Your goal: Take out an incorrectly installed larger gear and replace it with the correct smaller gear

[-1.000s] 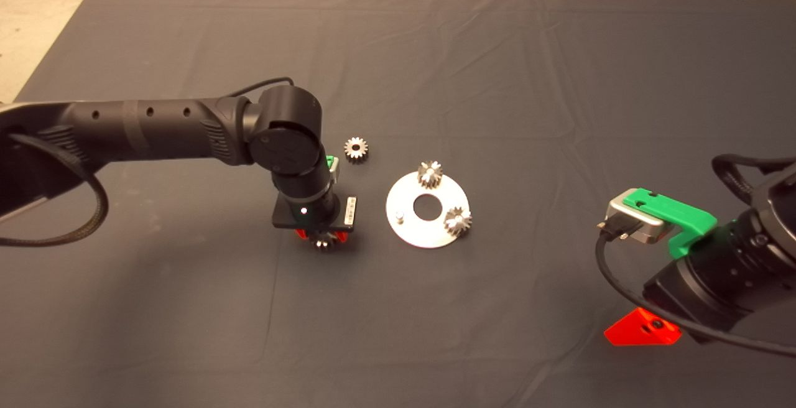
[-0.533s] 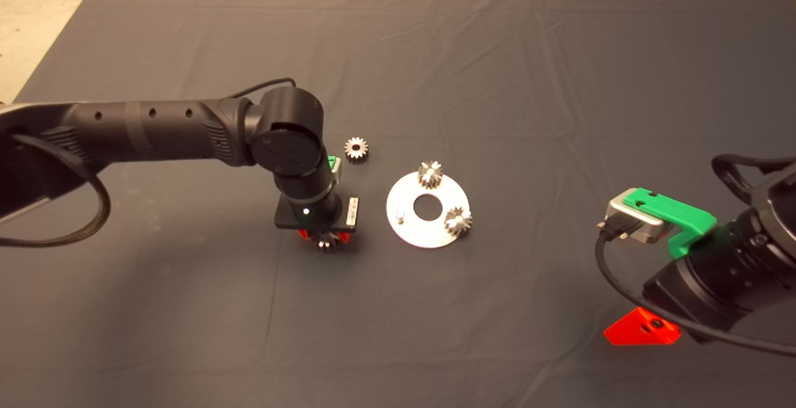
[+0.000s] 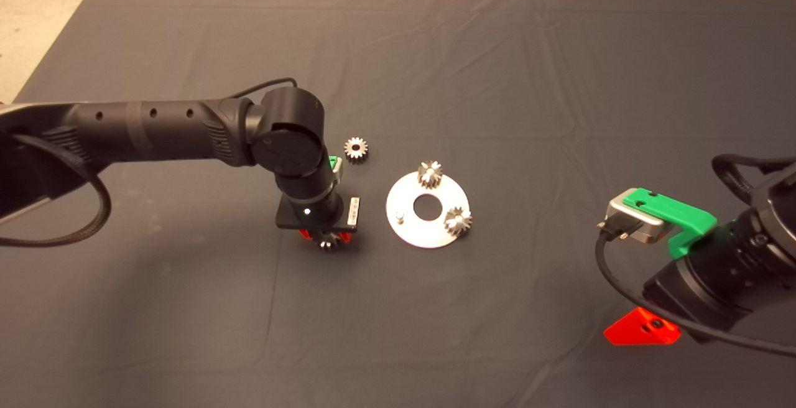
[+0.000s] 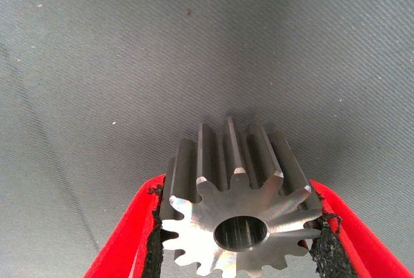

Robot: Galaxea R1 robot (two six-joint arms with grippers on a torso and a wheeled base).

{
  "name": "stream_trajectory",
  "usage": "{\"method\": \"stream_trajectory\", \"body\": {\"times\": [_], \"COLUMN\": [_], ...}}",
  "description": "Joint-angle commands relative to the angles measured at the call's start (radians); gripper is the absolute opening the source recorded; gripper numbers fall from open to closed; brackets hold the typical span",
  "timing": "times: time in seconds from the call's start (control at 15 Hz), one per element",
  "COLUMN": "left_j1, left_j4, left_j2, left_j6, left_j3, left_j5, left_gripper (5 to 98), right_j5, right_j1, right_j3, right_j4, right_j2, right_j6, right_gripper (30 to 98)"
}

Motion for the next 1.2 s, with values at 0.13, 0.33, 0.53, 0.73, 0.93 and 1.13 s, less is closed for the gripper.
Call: {"method": "stream_trajectory", "body": {"times": [0.13, 0.33, 0.53, 0.73, 0.93, 1.13], "left_j1": [-0.014, -0.014, -0.035, -0.104, -0.148, -0.151], "left_j4": [0.004, 0.003, -0.004, -0.008, -0.008, -0.013], "left_j2": [-0.023, -0.024, -0.026, -0.023, -0.015, 0.048], "left_j6": [-0.003, -0.002, 0.002, 0.000, 0.003, 0.049], "left_j3": [0.029, 0.029, 0.026, 0.016, -0.006, -0.065], "left_j5": [0.057, 0.058, 0.057, 0.043, 0.034, 0.016], "left_gripper": [48.8, 50.5, 53.7, 58.7, 63.4, 64.7], "right_j5": [0.002, 0.002, 0.002, 0.002, 0.000, 0.000], "right_j1": [0.016, 0.016, 0.016, 0.014, 0.011, -0.006], "right_j3": [0.004, 0.004, 0.004, 0.004, 0.003, 0.003], "right_j4": [0.032, 0.032, 0.034, 0.033, 0.032, 0.031], "right_j2": [0.001, 0.001, 0.001, 0.001, 0.003, 0.004], "right_j6": [0.001, 0.003, 0.001, 0.003, 0.003, 0.003], "right_gripper": [97.7, 97.7, 97.7, 97.7, 97.7, 97.7]}}
